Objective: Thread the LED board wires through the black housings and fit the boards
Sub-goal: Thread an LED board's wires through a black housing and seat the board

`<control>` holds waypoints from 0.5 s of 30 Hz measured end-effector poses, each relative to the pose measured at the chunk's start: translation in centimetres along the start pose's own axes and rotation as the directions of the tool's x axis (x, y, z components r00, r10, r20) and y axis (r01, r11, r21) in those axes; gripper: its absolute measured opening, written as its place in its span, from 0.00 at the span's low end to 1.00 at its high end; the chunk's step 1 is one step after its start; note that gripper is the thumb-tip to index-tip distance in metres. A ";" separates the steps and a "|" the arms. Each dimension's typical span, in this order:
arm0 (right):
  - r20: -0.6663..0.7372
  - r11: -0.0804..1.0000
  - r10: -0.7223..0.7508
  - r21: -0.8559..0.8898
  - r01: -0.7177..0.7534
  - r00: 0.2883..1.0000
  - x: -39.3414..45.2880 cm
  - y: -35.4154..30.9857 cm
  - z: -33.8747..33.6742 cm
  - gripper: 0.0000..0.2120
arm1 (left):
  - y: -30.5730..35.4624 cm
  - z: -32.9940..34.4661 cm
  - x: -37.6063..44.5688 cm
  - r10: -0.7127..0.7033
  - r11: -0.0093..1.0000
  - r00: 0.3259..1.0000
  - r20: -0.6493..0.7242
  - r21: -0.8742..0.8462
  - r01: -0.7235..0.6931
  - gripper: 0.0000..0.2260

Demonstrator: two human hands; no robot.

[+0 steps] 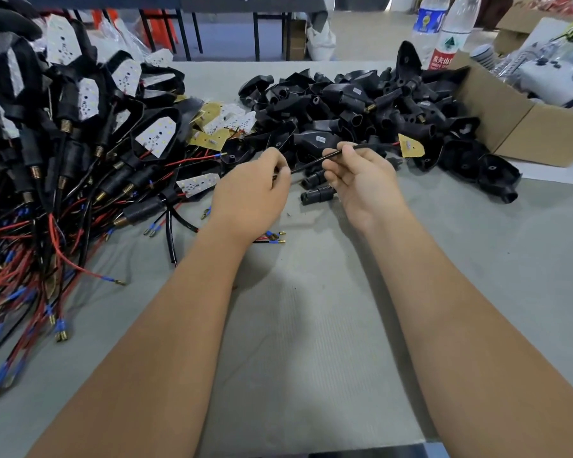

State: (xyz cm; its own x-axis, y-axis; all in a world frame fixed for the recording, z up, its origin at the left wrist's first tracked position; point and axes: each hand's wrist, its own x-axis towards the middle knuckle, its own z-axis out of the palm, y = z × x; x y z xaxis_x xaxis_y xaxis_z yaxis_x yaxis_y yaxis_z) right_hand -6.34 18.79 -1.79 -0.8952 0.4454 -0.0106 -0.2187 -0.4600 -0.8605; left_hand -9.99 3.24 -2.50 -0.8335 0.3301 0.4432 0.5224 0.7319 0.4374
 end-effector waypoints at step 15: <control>-0.303 0.983 -0.179 -0.013 0.184 0.936 0.8 -1.1 -1.5 0.07 | -0.1 0.1 -0.5 -0.181 0.977 0.983 -0.008 -0.117 0.179 0.09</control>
State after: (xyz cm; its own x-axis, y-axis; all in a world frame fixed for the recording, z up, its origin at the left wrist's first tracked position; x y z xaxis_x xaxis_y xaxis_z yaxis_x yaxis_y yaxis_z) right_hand -6.18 20.80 -1.62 -0.6813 0.7319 -0.0102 -0.3744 -0.3604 -0.8544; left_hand -9.68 3.06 -2.82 -0.9129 0.1872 0.3626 0.3820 0.7043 0.5983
